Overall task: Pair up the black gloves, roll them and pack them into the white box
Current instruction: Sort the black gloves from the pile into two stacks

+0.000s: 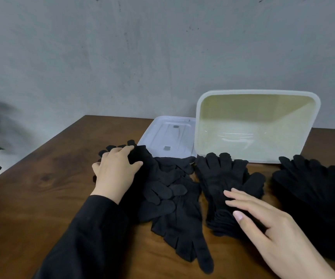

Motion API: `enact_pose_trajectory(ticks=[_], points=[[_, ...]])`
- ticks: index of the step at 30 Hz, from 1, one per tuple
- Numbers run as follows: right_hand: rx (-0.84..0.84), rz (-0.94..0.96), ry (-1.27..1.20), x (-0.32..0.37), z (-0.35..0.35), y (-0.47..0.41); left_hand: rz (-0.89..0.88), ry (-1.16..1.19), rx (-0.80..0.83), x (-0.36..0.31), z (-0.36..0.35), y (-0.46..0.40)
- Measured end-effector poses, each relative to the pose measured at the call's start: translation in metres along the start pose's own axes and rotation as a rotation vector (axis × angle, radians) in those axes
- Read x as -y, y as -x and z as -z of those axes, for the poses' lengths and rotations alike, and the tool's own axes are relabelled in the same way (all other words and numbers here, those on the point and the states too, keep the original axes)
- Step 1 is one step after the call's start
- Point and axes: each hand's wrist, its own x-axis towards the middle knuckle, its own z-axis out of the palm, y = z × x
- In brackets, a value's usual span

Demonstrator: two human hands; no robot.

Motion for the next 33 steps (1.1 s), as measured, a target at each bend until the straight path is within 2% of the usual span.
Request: enact_pose_trajectory(ticks=[8, 12, 14, 17, 18, 20, 24, 26, 29, 31, 33], points=[[0.007, -0.018, -0.009, 0.002, 0.001, 0.000, -0.040, 0.026, 0.022, -0.005, -0.005, 0.000], [0.013, -0.016, -0.008, 0.003, 0.002, 0.000, -0.106, 0.159, -0.052, -0.009, 0.002, 0.004], [0.007, -0.015, -0.010, 0.004, 0.002, 0.000, -0.136, 0.455, -0.093, -0.013, 0.009, 0.007], [0.020, -0.015, 0.002, 0.004, 0.002, 0.000, -0.024, 1.183, 0.007, -0.025, 0.025, 0.021], [0.021, -0.019, 0.007, 0.004, 0.003, 0.000, 0.002, 1.343, 0.066, -0.028, 0.028, 0.024], [0.018, -0.018, 0.013, 0.005, 0.003, -0.001, 0.015, 1.460, 0.102, -0.032, 0.031, 0.027], [-0.009, 0.003, 0.020, 0.008, 0.003, 0.001, -0.078, 1.361, -0.005, -0.047, 0.031, 0.038], [-0.110, 0.018, 0.011, 0.011, 0.006, 0.002, -0.188, 1.270, -0.026, -0.060, 0.034, 0.047], [-0.255, 0.044, -0.022, 0.028, 0.021, -0.003, -0.412, 1.162, 0.088, -0.085, 0.043, 0.063], [-0.251, 0.029, -0.064, 0.045, 0.035, -0.016, -0.572, 1.045, 0.198, -0.104, 0.049, 0.073], [-0.196, -0.033, -0.098, 0.060, 0.049, -0.032, -0.658, 0.977, 0.272, -0.122, 0.051, 0.079]])
